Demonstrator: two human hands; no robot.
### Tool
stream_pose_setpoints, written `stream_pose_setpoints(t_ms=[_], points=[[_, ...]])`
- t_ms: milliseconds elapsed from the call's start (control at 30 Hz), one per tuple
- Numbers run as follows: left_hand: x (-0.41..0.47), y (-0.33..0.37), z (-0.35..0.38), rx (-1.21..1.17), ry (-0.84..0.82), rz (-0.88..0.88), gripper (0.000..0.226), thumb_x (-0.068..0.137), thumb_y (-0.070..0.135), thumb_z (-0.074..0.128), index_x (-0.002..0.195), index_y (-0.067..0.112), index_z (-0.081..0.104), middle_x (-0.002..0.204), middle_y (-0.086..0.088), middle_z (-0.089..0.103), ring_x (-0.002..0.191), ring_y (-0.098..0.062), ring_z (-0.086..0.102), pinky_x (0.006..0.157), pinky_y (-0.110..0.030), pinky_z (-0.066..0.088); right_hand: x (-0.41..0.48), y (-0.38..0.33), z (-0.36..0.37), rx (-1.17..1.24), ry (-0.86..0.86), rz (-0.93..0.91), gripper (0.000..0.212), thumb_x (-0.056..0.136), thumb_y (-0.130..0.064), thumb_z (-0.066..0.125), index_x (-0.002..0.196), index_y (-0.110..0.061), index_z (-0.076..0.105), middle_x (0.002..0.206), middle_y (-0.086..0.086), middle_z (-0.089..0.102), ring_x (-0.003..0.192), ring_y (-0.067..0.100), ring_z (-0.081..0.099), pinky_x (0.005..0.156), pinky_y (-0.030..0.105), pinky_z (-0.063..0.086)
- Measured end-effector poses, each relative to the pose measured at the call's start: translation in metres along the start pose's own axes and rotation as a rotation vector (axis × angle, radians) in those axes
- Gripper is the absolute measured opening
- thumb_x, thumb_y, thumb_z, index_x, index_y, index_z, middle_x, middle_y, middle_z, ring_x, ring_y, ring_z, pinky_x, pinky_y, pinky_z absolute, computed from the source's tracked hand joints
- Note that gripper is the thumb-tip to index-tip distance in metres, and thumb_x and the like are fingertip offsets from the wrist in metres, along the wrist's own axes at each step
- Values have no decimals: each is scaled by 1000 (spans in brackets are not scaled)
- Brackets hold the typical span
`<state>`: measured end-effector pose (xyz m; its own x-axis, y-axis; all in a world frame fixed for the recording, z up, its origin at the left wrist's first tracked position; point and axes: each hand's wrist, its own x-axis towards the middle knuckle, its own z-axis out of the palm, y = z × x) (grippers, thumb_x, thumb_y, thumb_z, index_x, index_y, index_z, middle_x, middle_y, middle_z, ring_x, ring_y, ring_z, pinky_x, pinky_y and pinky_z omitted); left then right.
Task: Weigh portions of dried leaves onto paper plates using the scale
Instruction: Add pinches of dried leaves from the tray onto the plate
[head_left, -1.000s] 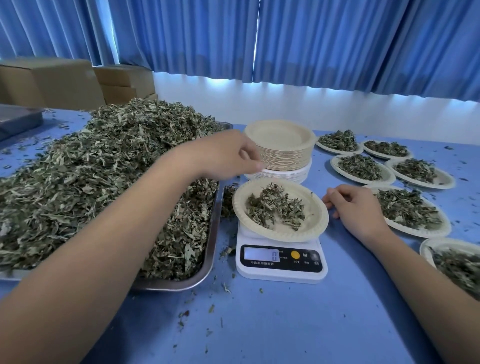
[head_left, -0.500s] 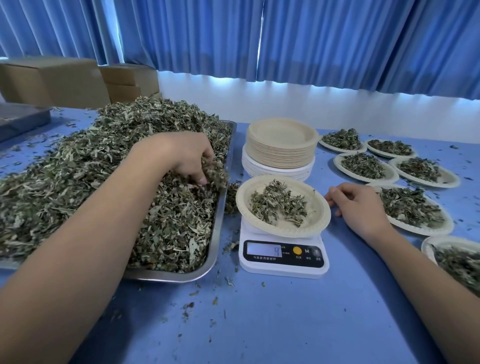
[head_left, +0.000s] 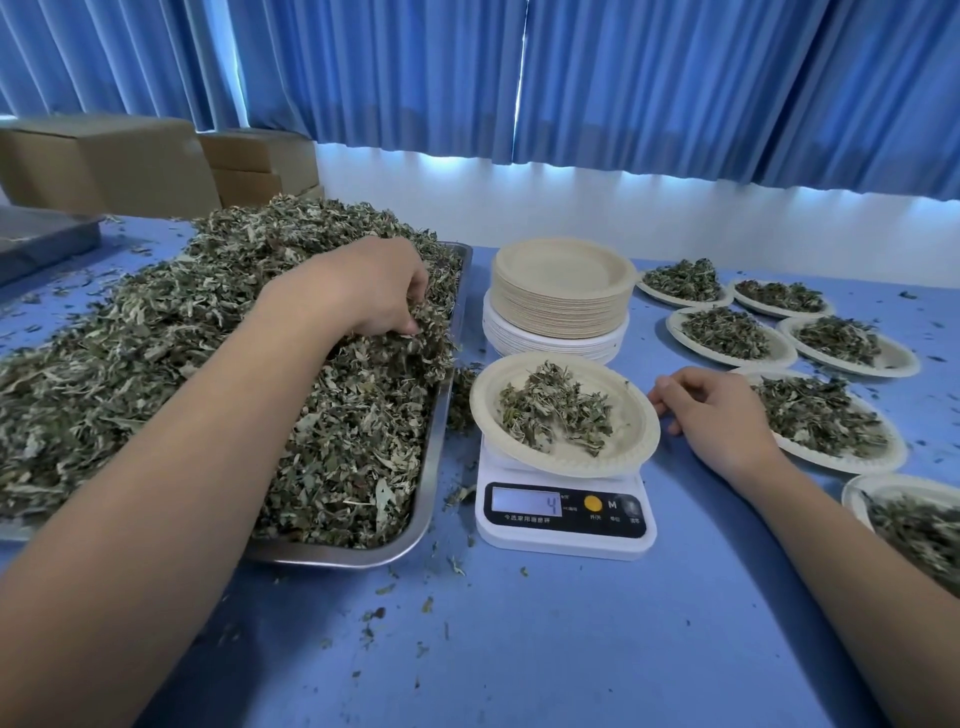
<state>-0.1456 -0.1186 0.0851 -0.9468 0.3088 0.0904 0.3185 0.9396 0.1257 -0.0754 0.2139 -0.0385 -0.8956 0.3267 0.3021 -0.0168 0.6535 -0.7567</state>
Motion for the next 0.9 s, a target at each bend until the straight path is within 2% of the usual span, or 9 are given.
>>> stream_pose_setpoints(t_ms=[133, 300, 367, 433, 500, 567, 667, 800, 900], points=[[-2, 1, -6, 11, 96, -25, 29, 81, 27, 80, 107, 20, 69, 120, -7, 65, 107, -31, 60, 93, -42, 49, 0, 2, -1, 7, -1, -5, 30, 100, -27, 59, 76, -19, 74, 70, -5, 75, 48, 4, 60, 63, 27, 49], [-3, 4, -7, -13, 205, -39, 30, 80, 31, 81, 107, 23, 70, 116, -7, 66, 105, -32, 60, 87, -39, 49, 0, 1, 0, 15, -5, -9, 30, 100, -26, 59, 76, -17, 74, 71, -3, 75, 49, 5, 59, 64, 29, 51], [-3, 9, -7, -98, 207, 1, 27, 80, 30, 81, 103, 20, 70, 106, -6, 68, 96, -29, 60, 85, -38, 50, 1, 2, 1, 15, -8, -11, 30, 100, -26, 59, 76, -17, 74, 70, -4, 75, 49, 5, 59, 63, 28, 50], [-5, 20, -6, -223, 186, 75, 20, 80, 29, 81, 95, 21, 71, 93, -1, 69, 86, -23, 61, 74, -28, 44, 1, 3, 0, 16, -7, -8, 30, 100, -26, 59, 76, -17, 74, 71, -3, 75, 49, 4, 59, 63, 28, 49], [-8, 36, -2, -317, 127, 151, 20, 79, 27, 82, 95, 19, 73, 87, 3, 70, 86, -20, 65, 71, -27, 46, 2, 3, 0, 17, -11, -6, 30, 100, -26, 59, 76, -17, 74, 71, -3, 75, 49, 4, 59, 63, 28, 49], [-12, 51, 7, -386, -14, 214, 26, 80, 24, 81, 105, 20, 71, 93, 4, 73, 90, -16, 69, 83, -32, 54, 2, 4, 1, 24, -13, -4, 29, 100, -26, 59, 76, -17, 74, 71, -3, 75, 48, 4, 59, 64, 28, 50], [-16, 61, 17, -392, -181, 256, 41, 85, 23, 76, 124, 26, 62, 111, 8, 66, 99, -12, 65, 91, -35, 53, 2, 4, 0, 15, -7, -11, 29, 100, -26, 59, 76, -18, 74, 70, -5, 75, 49, 4, 59, 64, 29, 51], [-11, 48, 10, -349, -123, 228, 39, 90, 12, 70, 126, 25, 62, 118, 3, 62, 104, -16, 62, 90, -35, 54, 1, 4, 0, 19, -17, -7, 30, 100, -27, 59, 76, -18, 74, 70, -4, 75, 49, 4, 59, 63, 28, 50], [-8, 32, 7, -121, -87, 135, 44, 89, 9, 68, 130, 21, 60, 128, -3, 60, 109, -24, 61, 91, -34, 51, 1, 3, 0, 12, -11, -7, 29, 100, -27, 59, 76, -18, 73, 71, -4, 75, 48, 3, 59, 63, 27, 48]])
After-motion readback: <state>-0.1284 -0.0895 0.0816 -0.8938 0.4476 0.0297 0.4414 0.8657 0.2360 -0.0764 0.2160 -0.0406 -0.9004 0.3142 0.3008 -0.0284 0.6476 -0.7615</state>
